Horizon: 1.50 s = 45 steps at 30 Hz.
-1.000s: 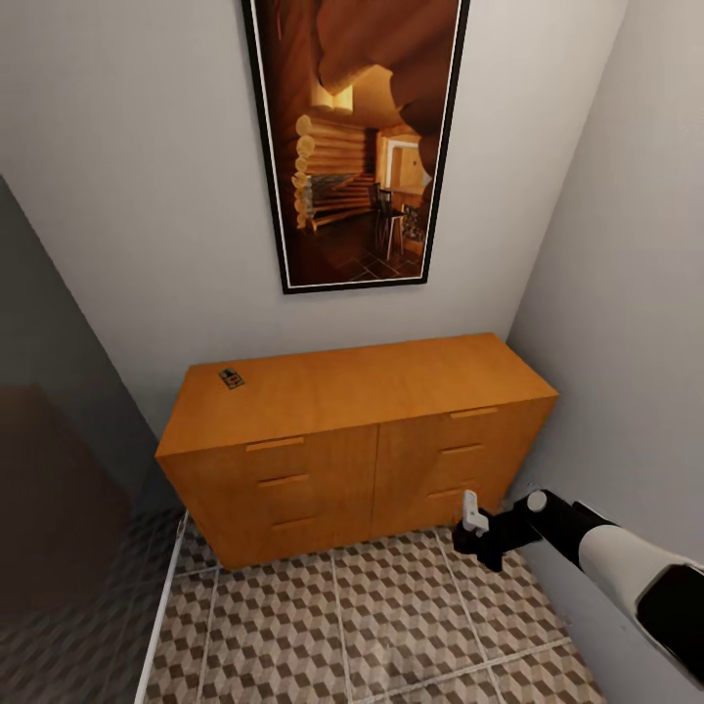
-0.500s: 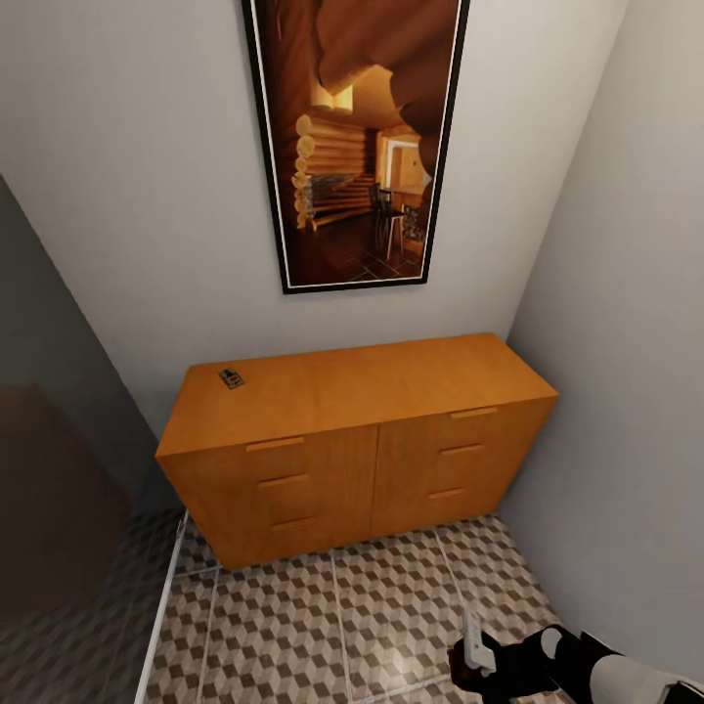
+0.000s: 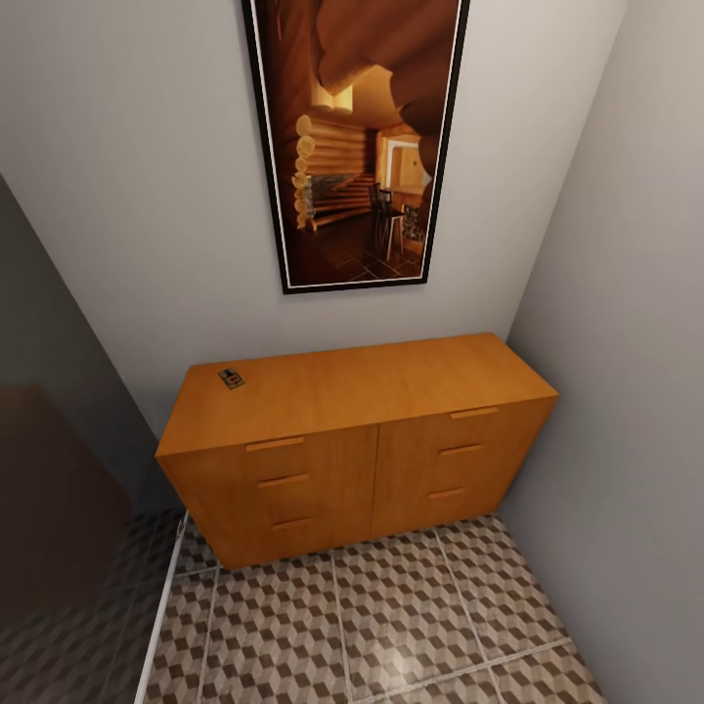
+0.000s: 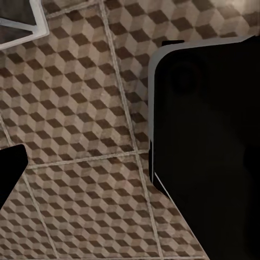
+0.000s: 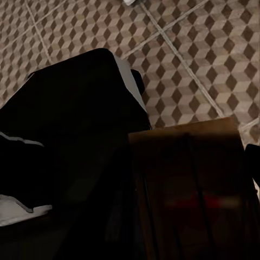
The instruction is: Take the four mousetraps from the cabinet in the bathroom and place them on the bathroom floor. Make sure all four end up on the same floor surface, and ensure that at least two of them are either under or directly next to the same bathroom sink.
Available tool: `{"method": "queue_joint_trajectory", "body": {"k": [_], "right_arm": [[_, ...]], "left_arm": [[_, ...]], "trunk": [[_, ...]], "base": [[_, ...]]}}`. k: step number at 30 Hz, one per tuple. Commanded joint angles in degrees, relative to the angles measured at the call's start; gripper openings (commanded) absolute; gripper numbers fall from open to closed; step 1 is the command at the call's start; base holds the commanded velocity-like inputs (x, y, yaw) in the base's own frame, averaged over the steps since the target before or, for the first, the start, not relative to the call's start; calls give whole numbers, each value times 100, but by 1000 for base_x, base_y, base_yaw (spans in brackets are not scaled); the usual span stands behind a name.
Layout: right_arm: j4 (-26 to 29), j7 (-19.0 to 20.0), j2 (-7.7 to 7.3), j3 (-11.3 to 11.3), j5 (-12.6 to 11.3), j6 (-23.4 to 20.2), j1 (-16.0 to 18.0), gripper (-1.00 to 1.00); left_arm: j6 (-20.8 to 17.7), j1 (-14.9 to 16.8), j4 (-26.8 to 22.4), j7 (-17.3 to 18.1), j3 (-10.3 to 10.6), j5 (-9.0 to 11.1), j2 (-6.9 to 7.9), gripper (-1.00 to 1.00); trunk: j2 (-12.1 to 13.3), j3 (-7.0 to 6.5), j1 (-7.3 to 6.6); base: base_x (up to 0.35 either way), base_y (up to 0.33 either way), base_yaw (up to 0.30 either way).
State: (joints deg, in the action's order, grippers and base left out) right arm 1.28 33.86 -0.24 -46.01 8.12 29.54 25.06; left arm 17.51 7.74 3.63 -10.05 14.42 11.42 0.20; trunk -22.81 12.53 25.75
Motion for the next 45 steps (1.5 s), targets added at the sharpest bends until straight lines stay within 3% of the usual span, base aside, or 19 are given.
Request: {"method": "queue_joint_trajectory", "body": {"k": [1, 4, 6, 10, 12, 15, 16, 17, 19, 20, 22, 23, 26, 29, 32, 37, 45], "right_arm": [[4, -63, 62, 42, 46, 12, -14, -100], [4, -613, 167, 41, 41, 4, -37, -100], [4, -1305, 202, 43, 35, 1, -47, -100], [4, -2028, 228, 51, 2, -1, -104, -100], [4, -2197, 224, 58, -115, -1, -122, -100], [4, -2322, 220, 63, -629, -1, -141, -100], [4, -2348, 214, 64, -934, -1, -145, -100], [4, -2359, 211, 64, -1095, -1, -146, -100], [-1, -2388, 185, 65, -1765, -1, -151, -100], [-1, -2395, 174, 67, -1931, -1, -153, -100], [-10, -2460, 134, 68, -2538, -6, -186, -100], [-12, -2488, 125, 69, -2676, -8, -194, -100], [-20, -2608, 14, 67, -3392, -14, -316, -100], [-22, -2643, -31, 71, -3823, 2, -431, -100], [-22, -2666, -60, 74, -4511, 8, -535, -100], [-18, -2677, -63, 66, -4924, -11, -578, -100], [-5, -2682, -29, 50, -5022, -13, -589, -100]], "left_arm": [[39, 9, -36, -10, 43, 48, -6, 100], [36, 9, -440, -25, 30, 45, -16, 100], [16, 9, -857, -45, 25, 48, -29, 100], [1, 9, -1138, -56, 17, 52, -66, 100], [0, 9, -1205, -57, 12, 53, -79, 100], [-4, 9, -1392, -62, 9, 53, -89, 100], [-6, 9, -1501, -63, 11, 53, -90, 100], [-7, 9, -1558, -64, 10, 53, -90, 100], [-26, 10, -1784, -67, 9, 53, -86, 100], [-33, 10, -1839, -69, 9, 53, -85, 100], [-137, 14, -2079, -73, 8, 53, -83, 100], [-198, 15, -2150, -74, 8, 53, -81, 100], [-870, 17, -2720, -75, 8, 53, -65, 100], [-1457, 17, -3251, -76, 8, 53, -59, 100], [-2125, 17, -4127, -81, 8, 53, -56, 100], [-2419, 17, -4754, -147, 6, 53, -55, 100], [-2459, 18, -4665, -495, 8, 56, -70, 100]], "trunk": [[-11, 10, 3], [-11, 10, 3], [-11, 10, 3], [-11, 10, 3], [-11, 10, 3], [-11, 10, 3], [-11, 10, 3], [-11, 10, 3], [-11, 10, 3], [-11, 10, 3], [-11, 10, 3], [-11, 10, 3], [-11, 10, 3], [-11, 10, 3], [-11, 10, 3], [-11, 10, 3], [-11, 10, 3]], "base": [[0, 0, 0], [0, 0, 0], [0, 0, 0], [0, 0, 0], [0, 0, 0], [0, 0, 0], [0, 0, 0], [0, 0, 0], [0, 0, 0], [0, 0, 0], [0, 0, 0], [0, 0, 0], [0, 0, 0], [0, 0, 0], [0, 0, 0], [0, 0, 0], [0, 0, 0]]}}
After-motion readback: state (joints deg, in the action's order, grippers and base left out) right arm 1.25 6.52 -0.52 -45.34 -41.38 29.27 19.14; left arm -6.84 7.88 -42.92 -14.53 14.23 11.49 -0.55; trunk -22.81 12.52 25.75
